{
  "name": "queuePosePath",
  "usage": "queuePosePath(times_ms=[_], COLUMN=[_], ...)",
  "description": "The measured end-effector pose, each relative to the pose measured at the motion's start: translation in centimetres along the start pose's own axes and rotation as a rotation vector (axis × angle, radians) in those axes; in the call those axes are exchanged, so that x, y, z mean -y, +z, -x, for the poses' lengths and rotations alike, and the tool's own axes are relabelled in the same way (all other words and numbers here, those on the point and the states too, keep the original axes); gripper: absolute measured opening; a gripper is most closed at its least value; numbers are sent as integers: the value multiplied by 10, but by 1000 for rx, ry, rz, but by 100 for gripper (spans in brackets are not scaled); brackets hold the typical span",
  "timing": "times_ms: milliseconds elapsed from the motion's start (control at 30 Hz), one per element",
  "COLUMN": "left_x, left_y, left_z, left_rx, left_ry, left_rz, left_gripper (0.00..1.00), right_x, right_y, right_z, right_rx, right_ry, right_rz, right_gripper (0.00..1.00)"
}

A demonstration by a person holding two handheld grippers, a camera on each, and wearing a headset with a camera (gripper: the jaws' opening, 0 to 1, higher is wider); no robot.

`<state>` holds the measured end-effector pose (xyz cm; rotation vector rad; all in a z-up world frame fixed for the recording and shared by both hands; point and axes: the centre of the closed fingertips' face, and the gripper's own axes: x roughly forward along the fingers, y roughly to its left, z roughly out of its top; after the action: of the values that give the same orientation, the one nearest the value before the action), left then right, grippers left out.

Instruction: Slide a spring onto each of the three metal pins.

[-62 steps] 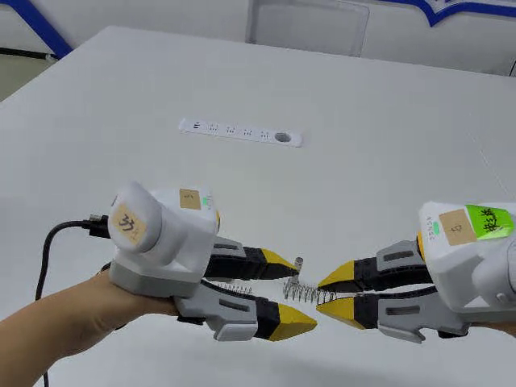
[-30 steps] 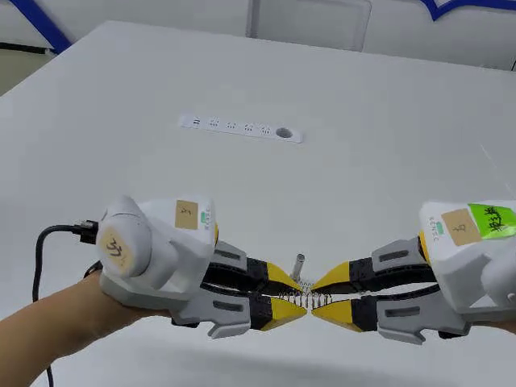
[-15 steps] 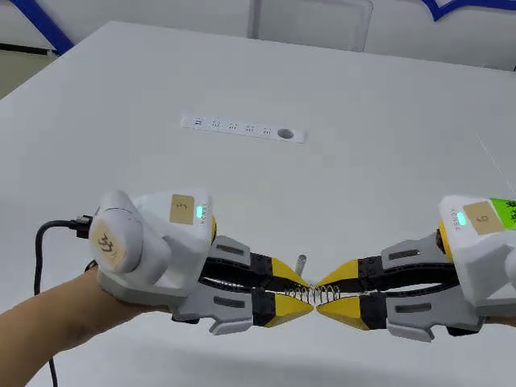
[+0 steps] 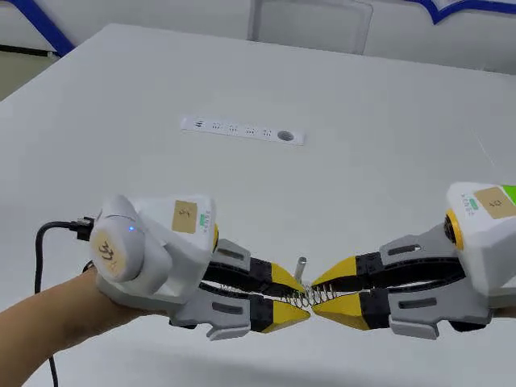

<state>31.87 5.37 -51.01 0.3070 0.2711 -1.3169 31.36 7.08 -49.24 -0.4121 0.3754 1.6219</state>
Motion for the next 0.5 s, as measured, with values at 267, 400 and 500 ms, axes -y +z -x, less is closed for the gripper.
queuePosePath(times_ms=[267, 400, 500], left_x=[-2, -4, -4], left_y=[-1, 0, -1], left_z=[1, 1, 1], left_rx=[7, 13, 9], left_ry=[15, 19, 16], left_rz=[16, 21, 23], left_gripper=[9, 9, 9], right_x=[1, 2, 2], right_y=[15, 21, 22], right_z=[-4, -6, -8], right_rx=[68, 88, 85], right_ry=[-11, -19, -21], right_rz=[-42, -55, -60], right_gripper=[11, 11, 11])
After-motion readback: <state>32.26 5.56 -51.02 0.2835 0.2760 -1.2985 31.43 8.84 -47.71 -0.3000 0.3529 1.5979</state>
